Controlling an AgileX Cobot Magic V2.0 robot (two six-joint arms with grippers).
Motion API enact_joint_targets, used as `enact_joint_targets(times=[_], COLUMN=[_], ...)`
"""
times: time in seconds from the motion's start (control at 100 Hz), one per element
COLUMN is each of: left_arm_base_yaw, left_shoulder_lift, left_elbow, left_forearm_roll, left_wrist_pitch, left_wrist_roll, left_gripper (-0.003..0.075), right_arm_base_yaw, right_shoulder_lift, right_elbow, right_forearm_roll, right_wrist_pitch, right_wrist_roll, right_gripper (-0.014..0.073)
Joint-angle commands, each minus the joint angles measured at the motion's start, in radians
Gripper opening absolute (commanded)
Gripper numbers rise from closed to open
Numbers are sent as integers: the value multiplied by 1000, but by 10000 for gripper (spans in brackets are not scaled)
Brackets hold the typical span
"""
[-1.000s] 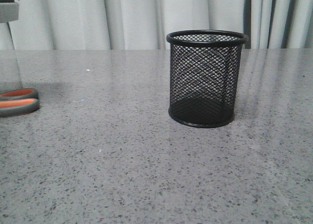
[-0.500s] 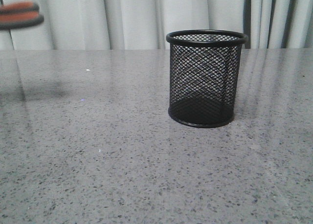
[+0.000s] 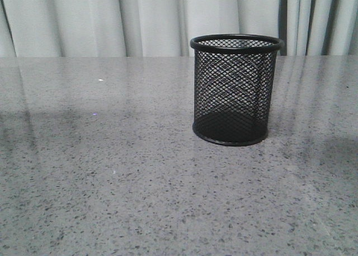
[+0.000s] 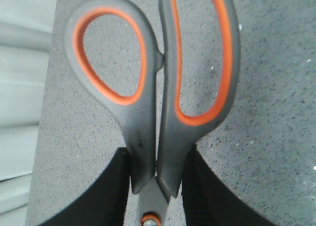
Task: Put scissors into bucket
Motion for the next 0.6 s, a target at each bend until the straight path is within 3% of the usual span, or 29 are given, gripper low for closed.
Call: enact_joint_targets(times=[0.0, 0.59], left_arm_base_yaw=[-43, -388], left_shoulder_lift=[-29, -22], left_elbow=[-35, -35], left_forearm_roll=[-5, -4], left_wrist_pitch=[-24, -299], left_wrist_roll=[-36, -247], left_gripper=[-21, -21], right_arm_base_yaw=[1, 1], right_shoulder_lift=[4, 95], right_elbow=[-65, -282], right_forearm_roll=[89, 147], right_wrist_pitch=[-6, 157], right_wrist_roll=[-27, -27], right_gripper=[397, 397])
